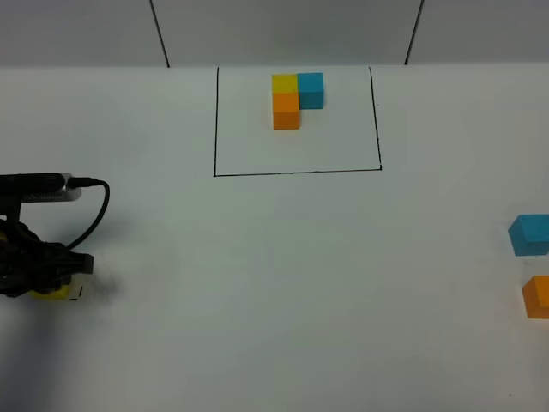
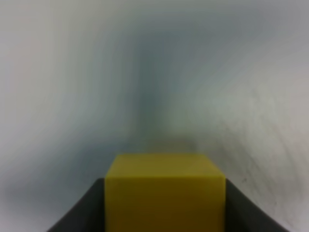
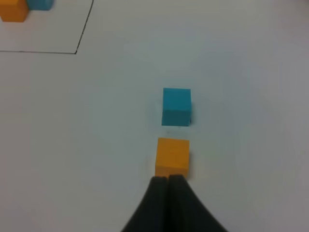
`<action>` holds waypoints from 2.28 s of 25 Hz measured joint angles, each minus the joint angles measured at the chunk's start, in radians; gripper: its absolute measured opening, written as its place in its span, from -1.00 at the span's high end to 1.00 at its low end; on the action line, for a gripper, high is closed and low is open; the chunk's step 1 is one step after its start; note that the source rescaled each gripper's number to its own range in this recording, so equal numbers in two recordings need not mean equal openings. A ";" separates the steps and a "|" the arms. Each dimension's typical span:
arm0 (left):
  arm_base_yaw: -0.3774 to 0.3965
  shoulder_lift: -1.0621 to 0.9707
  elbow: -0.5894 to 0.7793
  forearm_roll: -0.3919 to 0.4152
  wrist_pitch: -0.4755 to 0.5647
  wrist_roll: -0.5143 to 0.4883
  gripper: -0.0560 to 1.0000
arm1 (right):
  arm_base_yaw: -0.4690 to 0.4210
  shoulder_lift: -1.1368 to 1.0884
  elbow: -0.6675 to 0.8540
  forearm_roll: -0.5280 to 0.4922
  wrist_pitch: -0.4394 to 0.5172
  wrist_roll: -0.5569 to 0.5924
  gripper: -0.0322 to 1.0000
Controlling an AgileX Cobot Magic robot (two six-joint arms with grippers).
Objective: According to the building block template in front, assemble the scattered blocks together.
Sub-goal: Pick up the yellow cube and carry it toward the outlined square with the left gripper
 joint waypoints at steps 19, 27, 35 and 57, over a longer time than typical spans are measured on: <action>0.000 -0.350 0.000 -0.051 0.272 0.193 -0.17 | 0.000 0.000 0.000 0.000 0.000 0.000 0.94; 0.000 -0.350 0.000 -0.220 0.278 0.707 -0.17 | 0.000 0.000 0.000 0.000 0.000 0.000 0.94; 0.000 -0.350 0.000 -0.371 0.369 1.410 -0.17 | 0.000 0.000 0.000 0.000 0.000 0.000 0.94; 0.000 -0.350 0.001 -0.546 0.389 1.824 -0.17 | 0.000 0.000 0.000 0.000 0.000 0.000 0.94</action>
